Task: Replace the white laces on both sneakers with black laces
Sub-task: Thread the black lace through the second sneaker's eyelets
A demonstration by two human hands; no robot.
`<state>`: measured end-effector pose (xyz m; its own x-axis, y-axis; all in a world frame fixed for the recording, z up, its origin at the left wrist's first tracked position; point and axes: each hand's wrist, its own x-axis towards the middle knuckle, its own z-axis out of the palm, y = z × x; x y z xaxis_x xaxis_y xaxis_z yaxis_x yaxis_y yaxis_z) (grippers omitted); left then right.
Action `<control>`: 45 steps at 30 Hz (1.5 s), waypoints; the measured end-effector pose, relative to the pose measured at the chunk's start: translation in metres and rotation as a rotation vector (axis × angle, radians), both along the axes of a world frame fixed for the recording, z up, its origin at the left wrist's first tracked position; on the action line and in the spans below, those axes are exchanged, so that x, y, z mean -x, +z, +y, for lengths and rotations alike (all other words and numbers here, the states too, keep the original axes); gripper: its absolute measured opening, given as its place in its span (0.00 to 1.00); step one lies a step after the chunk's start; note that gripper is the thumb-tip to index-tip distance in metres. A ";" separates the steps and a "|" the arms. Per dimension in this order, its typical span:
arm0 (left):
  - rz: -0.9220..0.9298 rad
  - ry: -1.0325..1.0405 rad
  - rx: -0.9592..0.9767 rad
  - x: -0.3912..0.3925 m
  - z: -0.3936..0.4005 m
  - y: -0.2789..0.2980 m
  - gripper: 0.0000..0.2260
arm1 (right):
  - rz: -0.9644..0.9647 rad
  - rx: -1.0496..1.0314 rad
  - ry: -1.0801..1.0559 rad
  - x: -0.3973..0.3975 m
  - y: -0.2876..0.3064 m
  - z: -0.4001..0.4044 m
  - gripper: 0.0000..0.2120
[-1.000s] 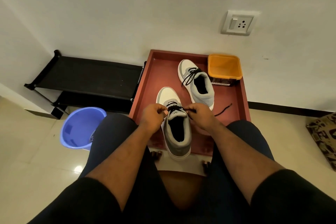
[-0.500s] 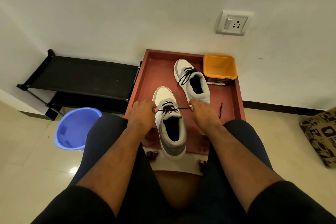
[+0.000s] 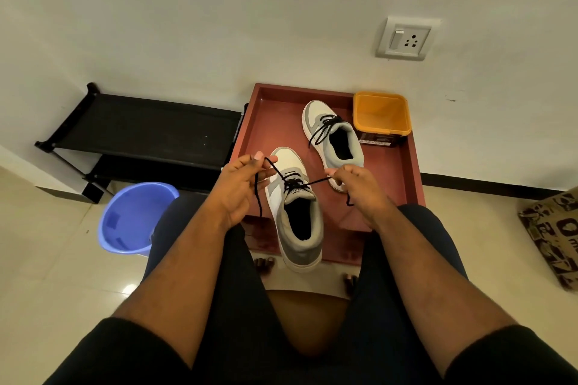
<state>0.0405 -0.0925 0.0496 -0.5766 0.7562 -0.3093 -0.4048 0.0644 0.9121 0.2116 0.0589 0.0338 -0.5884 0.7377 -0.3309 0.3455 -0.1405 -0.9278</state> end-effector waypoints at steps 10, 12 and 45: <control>0.072 0.033 -0.056 -0.028 0.026 0.002 0.11 | 0.436 0.301 -0.044 0.040 0.013 -0.023 0.10; 0.078 0.032 -0.051 -0.030 0.030 0.000 0.11 | 0.419 0.254 -0.048 0.048 0.008 -0.022 0.10; 0.738 0.175 0.216 -0.021 0.038 0.060 0.09 | -0.375 -0.593 0.390 0.025 0.082 0.013 0.11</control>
<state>0.0619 -0.0544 0.1100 -0.7950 0.6025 0.0699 0.2796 0.2617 0.9238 0.1862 0.0723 0.1160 -0.7675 0.6166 -0.1750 0.5716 0.5348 -0.6224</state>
